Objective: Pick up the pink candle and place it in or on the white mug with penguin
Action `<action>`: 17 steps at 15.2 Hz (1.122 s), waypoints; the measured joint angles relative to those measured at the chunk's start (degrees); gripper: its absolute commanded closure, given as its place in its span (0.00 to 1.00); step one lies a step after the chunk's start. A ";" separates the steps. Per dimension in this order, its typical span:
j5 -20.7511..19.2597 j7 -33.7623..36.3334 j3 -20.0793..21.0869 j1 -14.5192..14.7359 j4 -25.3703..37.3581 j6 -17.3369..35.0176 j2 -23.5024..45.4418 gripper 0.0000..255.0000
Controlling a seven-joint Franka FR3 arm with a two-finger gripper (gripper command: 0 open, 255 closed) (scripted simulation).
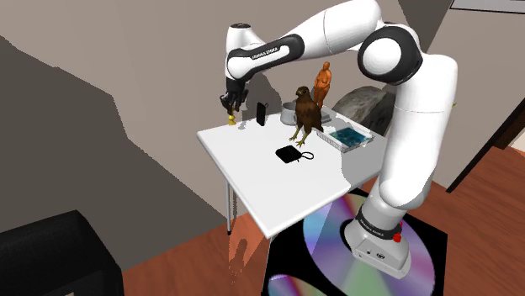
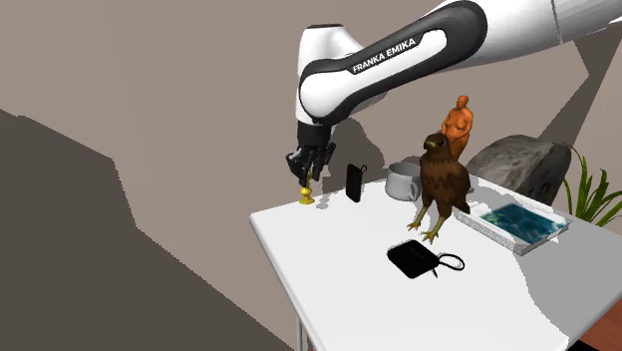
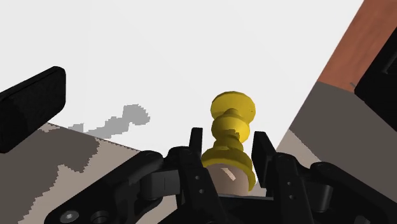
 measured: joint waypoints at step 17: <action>2.08 -7.15 -2.05 -3.75 3.46 -7.34 -4.31 1.00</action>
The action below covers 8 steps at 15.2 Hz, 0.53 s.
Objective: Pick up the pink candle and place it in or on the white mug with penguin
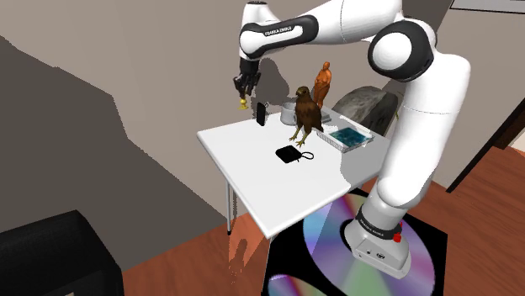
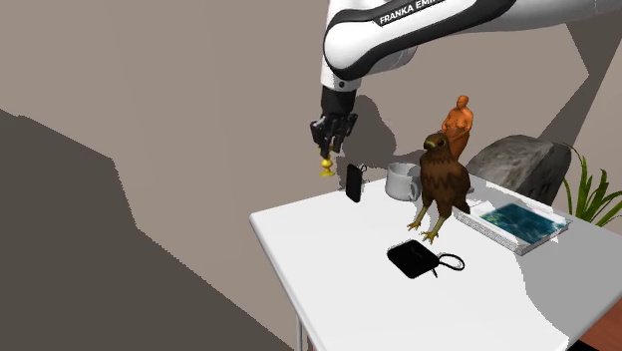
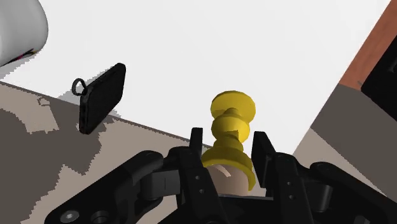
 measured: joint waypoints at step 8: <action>2.73 -10.99 -4.02 -6.04 -2.56 0.75 -2.27 1.00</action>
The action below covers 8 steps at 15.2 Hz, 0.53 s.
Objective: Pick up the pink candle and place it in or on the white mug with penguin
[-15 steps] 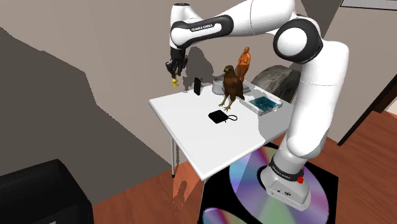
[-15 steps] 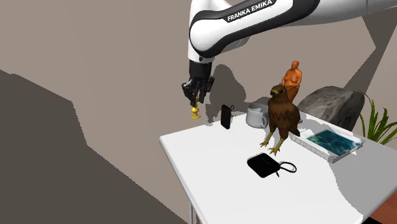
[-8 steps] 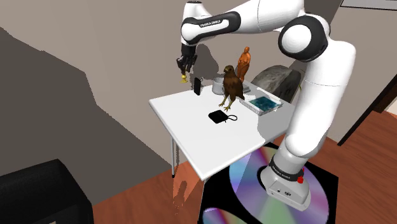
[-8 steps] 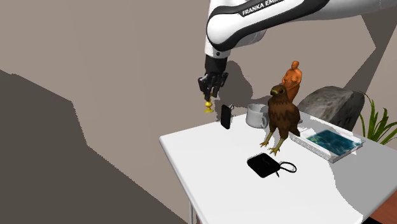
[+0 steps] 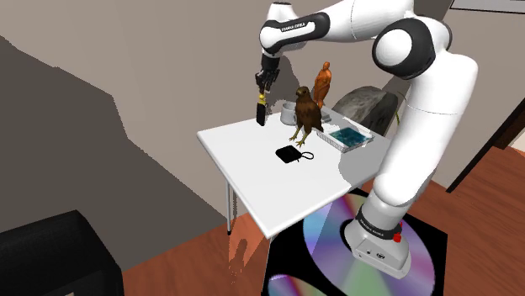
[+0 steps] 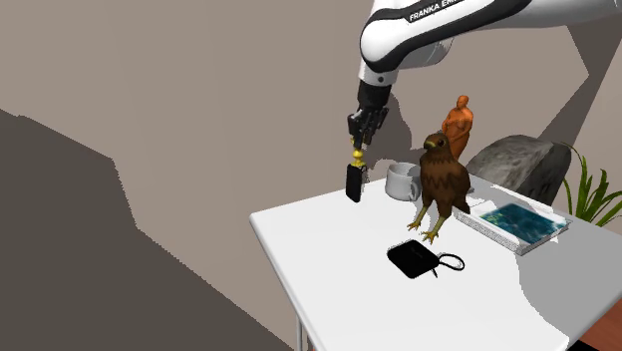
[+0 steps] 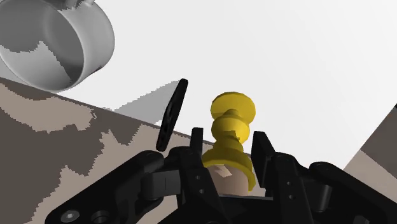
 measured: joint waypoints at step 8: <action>3.03 -11.32 -4.18 -6.07 0.65 -0.26 0.39 1.00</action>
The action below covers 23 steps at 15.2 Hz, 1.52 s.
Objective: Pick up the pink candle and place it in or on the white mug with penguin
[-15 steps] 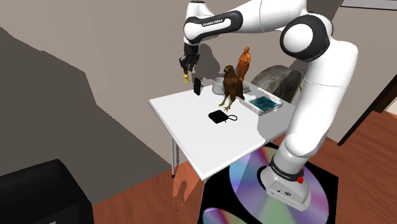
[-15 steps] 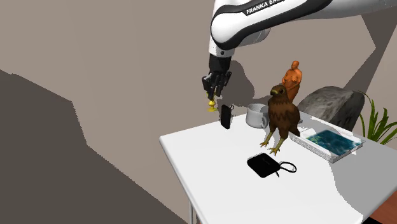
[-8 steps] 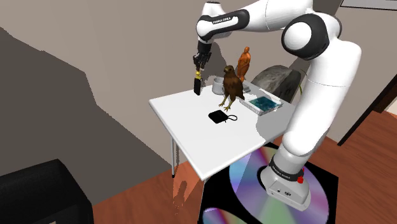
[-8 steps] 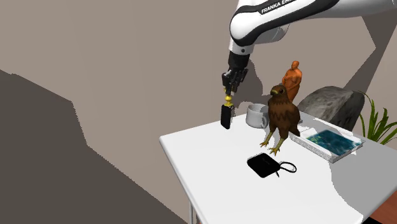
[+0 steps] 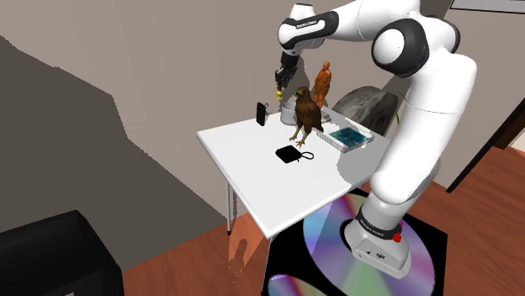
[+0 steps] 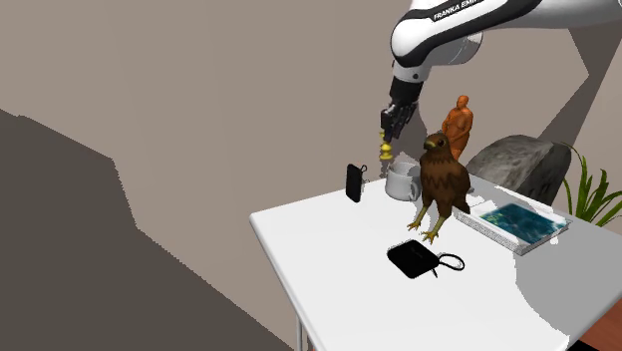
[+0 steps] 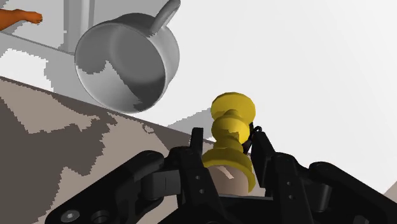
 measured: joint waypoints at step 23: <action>5.56 -14.28 -3.95 -7.88 0.39 6.12 7.31 1.00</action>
